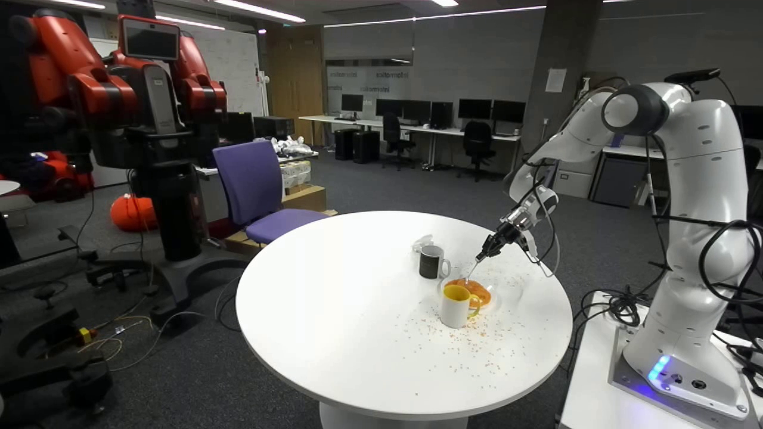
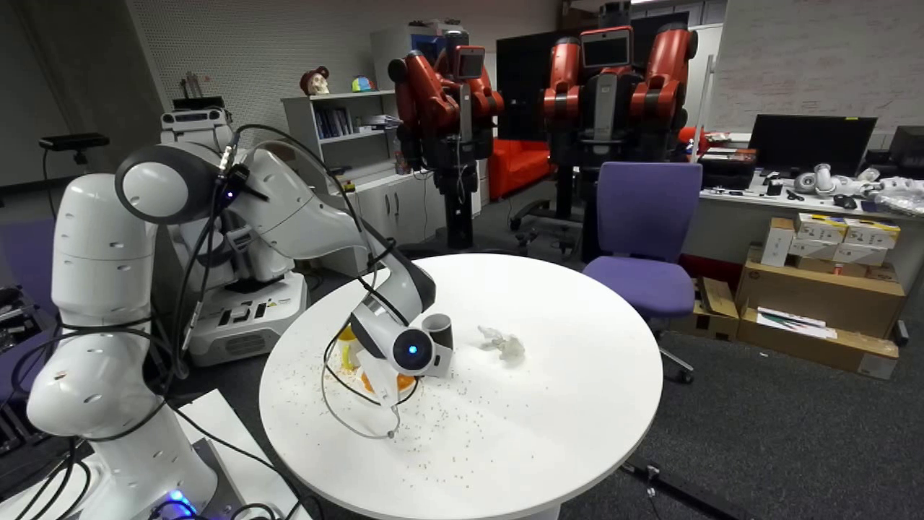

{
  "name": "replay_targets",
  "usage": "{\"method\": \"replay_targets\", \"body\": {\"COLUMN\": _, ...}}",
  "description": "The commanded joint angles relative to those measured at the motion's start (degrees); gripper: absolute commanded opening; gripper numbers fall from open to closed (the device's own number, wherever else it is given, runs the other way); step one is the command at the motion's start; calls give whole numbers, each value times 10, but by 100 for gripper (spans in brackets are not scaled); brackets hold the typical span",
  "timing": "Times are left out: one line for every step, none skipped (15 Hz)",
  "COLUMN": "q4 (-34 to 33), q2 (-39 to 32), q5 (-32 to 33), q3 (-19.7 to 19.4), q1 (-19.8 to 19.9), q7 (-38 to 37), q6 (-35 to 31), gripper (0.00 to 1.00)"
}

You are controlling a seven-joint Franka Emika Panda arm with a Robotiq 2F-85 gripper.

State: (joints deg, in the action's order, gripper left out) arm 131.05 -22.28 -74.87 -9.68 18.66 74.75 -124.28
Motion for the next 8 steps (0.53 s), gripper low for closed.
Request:
{"method": "replay_targets", "body": {"q4": 28, "q2": 36, "q5": -21, "q3": -15, "q1": -1, "q7": 21, "q6": 29, "gripper": 1}}
{"method": "replay_targets", "body": {"q4": 29, "q2": 38, "q5": -21, "q3": -17, "q1": -2, "q7": 20, "q6": 32, "gripper": 1}}
{"method": "replay_targets", "body": {"q4": 30, "q2": 40, "q5": -22, "q3": -19, "q1": -2, "q7": 20, "q6": 35, "gripper": 1}}
{"method": "replay_targets", "body": {"q4": 30, "q2": 41, "q5": -23, "q3": -21, "q1": -1, "q7": 21, "q6": 39, "gripper": 1}}
{"method": "replay_targets", "body": {"q4": 30, "q2": 42, "q5": -25, "q3": -23, "q1": 0, "q7": 20, "q6": 44, "gripper": 1}}
{"method": "replay_targets", "body": {"q4": 31, "q2": 43, "q5": -27, "q3": -24, "q1": 0, "q7": 20, "q6": 48, "gripper": 1}}
{"method": "replay_targets", "body": {"q4": 31, "q2": 43, "q5": -29, "q3": -26, "q1": 1, "q7": 20, "q6": 52, "gripper": 1}}
{"method": "replay_targets", "body": {"q4": 32, "q2": 45, "q5": -31, "q3": -28, "q1": 1, "q7": 19, "q6": 54, "gripper": 1}}
